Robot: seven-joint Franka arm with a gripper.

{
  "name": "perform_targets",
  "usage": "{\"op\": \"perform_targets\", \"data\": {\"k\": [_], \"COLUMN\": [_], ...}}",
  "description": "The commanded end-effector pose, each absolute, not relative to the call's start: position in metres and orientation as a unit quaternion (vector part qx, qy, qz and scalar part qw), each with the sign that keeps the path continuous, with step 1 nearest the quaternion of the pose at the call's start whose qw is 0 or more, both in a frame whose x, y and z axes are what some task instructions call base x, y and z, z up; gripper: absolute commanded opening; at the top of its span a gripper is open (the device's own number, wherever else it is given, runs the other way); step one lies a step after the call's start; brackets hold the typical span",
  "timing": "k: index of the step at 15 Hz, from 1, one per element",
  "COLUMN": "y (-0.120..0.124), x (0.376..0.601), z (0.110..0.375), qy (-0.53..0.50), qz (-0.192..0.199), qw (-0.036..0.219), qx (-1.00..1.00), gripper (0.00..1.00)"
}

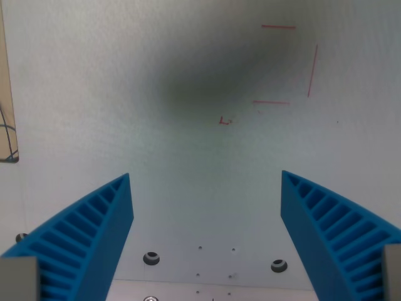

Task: Move in gripper negative z

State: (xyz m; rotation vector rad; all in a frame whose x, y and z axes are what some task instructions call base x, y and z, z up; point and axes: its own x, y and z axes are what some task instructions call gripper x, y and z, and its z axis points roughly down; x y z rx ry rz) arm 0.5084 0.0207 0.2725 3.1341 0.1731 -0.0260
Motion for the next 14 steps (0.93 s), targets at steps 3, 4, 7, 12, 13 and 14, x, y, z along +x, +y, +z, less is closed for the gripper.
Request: {"op": "perform_targets", "data": {"k": [3, 4, 7, 12, 13, 14], "y": [0.021, 0.021, 0.021, 0.021, 0.021, 0.021], "x": [0.509, 0.509, 0.509, 0.509, 0.509, 0.509], "z": [0.289, 0.294, 0.309, 0.334, 0.339, 0.344], "qy": [0.055, 0.055, 0.055, 0.055, 0.055, 0.055], "qz": [-0.007, -0.007, -0.007, -0.007, -0.007, -0.007], "qw": [0.001, 0.001, 0.001, 0.001, 0.001, 0.001], "qx": [0.998, 0.998, 0.998, 0.998, 0.998, 0.998], "gripper": [1.00, 1.00, 1.00, 1.00, 1.00, 1.00]}}
